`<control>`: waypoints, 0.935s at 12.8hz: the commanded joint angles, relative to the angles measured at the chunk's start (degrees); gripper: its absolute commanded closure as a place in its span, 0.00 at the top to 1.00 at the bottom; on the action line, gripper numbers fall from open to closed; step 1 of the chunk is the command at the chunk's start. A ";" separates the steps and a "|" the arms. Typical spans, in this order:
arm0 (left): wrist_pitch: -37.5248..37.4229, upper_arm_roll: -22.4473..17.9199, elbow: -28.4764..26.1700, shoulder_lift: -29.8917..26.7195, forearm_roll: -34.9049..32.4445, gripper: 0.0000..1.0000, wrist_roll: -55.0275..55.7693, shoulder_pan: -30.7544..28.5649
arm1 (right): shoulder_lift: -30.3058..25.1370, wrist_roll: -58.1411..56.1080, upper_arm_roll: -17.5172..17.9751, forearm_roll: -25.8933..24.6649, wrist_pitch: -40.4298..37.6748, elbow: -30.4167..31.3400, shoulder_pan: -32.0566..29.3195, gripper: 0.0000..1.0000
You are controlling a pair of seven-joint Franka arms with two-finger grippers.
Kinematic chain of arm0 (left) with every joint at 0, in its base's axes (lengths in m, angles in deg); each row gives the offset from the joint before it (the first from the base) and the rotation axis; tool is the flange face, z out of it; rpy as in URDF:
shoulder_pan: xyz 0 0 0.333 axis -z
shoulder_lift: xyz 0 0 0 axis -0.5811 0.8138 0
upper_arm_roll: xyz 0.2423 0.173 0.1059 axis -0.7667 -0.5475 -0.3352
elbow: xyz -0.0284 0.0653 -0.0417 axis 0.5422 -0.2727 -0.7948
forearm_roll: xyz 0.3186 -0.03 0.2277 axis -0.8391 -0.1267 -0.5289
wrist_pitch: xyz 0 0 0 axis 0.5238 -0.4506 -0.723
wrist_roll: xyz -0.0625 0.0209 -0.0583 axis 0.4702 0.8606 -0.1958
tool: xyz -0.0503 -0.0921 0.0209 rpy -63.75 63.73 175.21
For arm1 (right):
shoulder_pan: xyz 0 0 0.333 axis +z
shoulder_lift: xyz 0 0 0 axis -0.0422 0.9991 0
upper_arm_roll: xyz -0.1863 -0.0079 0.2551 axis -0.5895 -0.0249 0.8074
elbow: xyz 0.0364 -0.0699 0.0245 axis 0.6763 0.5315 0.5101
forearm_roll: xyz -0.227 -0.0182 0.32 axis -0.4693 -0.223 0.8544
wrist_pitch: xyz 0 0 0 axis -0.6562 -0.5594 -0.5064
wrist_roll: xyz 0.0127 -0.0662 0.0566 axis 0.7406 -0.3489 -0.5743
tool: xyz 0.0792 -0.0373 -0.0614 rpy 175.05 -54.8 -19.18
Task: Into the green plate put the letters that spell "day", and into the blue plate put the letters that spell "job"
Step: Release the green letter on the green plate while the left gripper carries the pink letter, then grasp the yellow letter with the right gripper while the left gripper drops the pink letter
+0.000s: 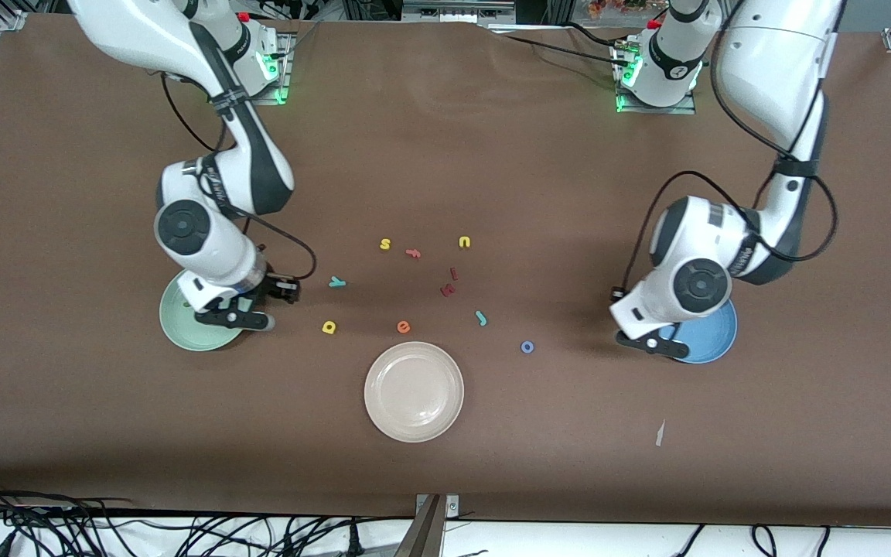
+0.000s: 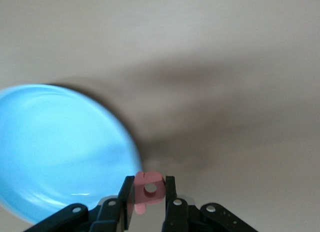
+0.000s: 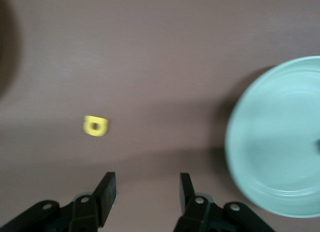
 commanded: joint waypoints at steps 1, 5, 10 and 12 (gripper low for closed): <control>-0.70 0.88 -0.46 0.20 -6.55 0.00 -6.20 -3.20 | 7.59 5.70 -0.29 -0.64 -0.20 -8.76 2.45 0.60; -0.70 0.88 0.06 0.91 -8.16 1.00 -11.59 -4.26 | 10.77 6.24 -0.29 -0.56 3.49 -9.31 2.55 0.60; -0.70 1.41 9.09 6.26 3.60 1.00 3.06 -0.24 | 15.16 6.76 -0.29 -0.03 11.31 -9.66 3.16 0.60; -0.52 1.41 14.10 9.86 3.89 1.00 12.02 3.10 | 15.69 7.38 -0.29 -0.55 11.67 -9.66 3.25 0.60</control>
